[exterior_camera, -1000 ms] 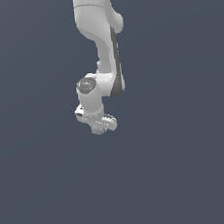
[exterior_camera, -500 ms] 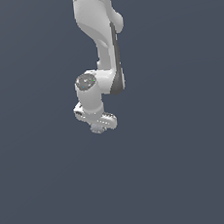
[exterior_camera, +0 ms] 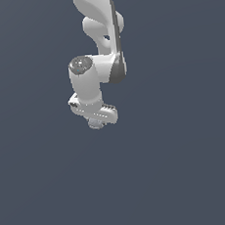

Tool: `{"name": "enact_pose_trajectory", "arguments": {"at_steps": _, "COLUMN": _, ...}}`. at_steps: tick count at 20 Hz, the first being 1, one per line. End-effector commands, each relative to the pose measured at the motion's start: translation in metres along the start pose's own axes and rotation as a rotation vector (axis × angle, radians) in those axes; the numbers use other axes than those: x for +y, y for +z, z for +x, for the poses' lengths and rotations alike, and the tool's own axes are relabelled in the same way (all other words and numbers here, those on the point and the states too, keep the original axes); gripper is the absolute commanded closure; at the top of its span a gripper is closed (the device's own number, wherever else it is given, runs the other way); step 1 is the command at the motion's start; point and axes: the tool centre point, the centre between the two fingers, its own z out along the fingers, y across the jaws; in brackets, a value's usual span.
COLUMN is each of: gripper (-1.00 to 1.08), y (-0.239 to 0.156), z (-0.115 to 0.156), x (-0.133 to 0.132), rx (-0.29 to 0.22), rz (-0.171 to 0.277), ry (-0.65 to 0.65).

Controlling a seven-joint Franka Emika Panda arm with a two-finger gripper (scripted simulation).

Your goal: Pick up the object and move it to a goal position.

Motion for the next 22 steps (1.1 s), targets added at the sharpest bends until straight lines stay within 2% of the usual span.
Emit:
{"name": "enact_pose_trajectory", "arguments": {"at_steps": 1, "gripper": 1.08, "y": -0.026, "z": 0.004, "x": -0.003, "rx": 0.0, "rz": 0.0, "ry": 0.0}}
{"name": "enact_pose_trajectory", "arguments": {"at_steps": 22, "gripper": 1.08, "y": -0.235, "z": 0.045, "x": -0.026, "rx": 0.0, "rz": -0.001, "ry": 0.001}}
